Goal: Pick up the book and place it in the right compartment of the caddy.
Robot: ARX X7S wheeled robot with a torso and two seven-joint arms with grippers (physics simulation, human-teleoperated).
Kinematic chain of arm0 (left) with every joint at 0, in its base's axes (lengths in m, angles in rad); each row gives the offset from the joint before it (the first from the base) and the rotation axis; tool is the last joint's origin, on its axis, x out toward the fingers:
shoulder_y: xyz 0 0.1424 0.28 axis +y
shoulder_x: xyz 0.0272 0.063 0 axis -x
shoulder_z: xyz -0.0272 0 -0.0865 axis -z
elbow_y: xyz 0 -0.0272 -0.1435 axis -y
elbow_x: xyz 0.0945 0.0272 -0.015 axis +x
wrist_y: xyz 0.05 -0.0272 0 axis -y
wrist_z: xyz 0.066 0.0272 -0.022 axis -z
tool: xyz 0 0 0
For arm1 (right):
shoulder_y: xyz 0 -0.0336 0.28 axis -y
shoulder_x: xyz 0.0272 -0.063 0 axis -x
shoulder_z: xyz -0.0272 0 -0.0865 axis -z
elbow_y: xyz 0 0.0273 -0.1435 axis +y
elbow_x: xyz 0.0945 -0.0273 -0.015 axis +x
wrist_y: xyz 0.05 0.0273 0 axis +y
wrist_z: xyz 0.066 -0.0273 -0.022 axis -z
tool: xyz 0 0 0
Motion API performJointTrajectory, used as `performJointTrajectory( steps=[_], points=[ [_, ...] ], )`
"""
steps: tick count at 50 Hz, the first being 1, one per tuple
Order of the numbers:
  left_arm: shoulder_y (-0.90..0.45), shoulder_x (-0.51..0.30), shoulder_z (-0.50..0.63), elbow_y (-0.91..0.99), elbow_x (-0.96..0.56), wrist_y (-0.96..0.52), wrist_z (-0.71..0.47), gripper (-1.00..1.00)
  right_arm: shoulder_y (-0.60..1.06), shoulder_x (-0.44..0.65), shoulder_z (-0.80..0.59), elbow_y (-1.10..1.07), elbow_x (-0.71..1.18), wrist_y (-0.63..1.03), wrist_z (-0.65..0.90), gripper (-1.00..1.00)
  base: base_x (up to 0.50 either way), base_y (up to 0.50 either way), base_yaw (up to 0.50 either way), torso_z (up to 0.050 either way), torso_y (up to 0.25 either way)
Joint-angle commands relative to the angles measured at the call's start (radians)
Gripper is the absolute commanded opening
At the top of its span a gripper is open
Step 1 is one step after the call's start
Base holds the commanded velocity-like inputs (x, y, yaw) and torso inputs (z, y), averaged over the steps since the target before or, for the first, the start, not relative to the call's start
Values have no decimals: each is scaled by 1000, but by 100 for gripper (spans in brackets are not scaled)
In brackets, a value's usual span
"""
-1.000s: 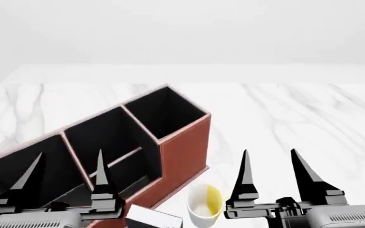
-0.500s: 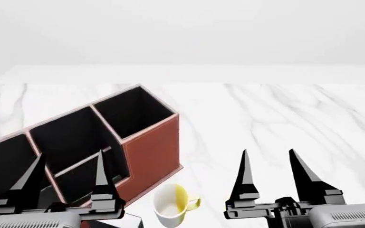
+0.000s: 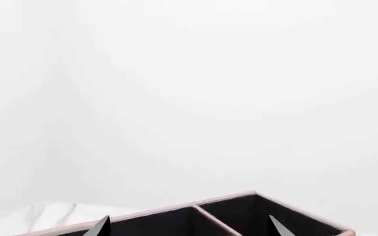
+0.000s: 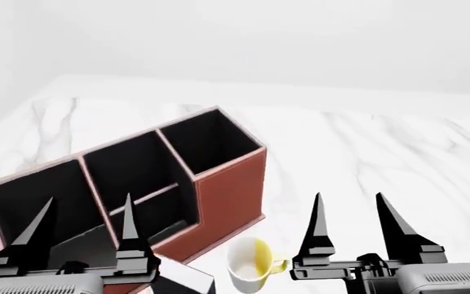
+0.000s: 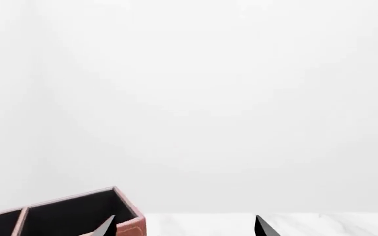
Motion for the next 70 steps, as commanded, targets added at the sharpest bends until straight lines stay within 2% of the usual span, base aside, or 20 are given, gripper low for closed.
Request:
performJointTrajectory(
  steps=[1, 60, 70],
  points=[
    [0, -7, 5, 1, -2, 1, -9, 100, 1, 9, -9, -1, -11, 3, 12, 100, 0, 0, 500, 0, 0],
    [-4, -39, 25, -5, -15, 11, -46, 100, 10, 52, -49, 9, 13, -13, 59, 100, 0, 0, 500, 0, 0],
    [-4, -44, 28, -4, -17, 12, -52, 100, 13, 60, -55, 14, 25, -21, 60, 100, -16, 30, 0, 0, 0]
  ],
)
